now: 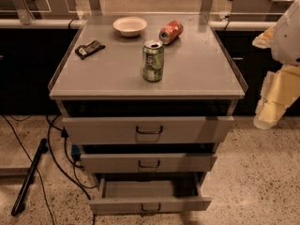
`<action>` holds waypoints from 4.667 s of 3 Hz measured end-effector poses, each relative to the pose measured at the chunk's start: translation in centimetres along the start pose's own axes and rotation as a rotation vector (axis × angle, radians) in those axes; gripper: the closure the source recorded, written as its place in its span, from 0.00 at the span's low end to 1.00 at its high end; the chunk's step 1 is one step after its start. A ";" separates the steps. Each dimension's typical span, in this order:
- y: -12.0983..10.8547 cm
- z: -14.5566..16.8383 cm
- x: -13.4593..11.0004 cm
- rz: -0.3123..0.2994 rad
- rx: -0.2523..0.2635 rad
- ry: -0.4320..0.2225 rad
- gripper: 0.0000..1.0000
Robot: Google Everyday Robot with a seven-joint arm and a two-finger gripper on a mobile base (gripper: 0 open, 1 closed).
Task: Close bottom drawer
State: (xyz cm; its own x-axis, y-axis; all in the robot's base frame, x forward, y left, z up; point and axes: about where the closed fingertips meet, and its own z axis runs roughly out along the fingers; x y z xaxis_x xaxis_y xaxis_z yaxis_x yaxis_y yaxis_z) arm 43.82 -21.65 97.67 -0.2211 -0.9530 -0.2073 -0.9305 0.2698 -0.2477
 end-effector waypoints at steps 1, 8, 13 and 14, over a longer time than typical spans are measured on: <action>0.0 0.0 0.0 0.000 0.000 0.000 0.00; 10.5 16.4 2.3 0.066 -0.238 -0.181 1.00; 25.0 31.6 -2.1 0.355 -0.488 -0.456 1.00; 26.0 38.8 1.9 0.393 -0.438 -0.429 1.00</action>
Offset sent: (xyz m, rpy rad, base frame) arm 0.0000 0.0000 0.0000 0.0000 0.0000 0.0000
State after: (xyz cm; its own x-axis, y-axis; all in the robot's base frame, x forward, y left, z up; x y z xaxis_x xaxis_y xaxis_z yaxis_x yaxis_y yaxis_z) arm 30.55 -11.09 54.15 -0.5129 -0.6348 -0.5779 -0.8572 0.4156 0.3041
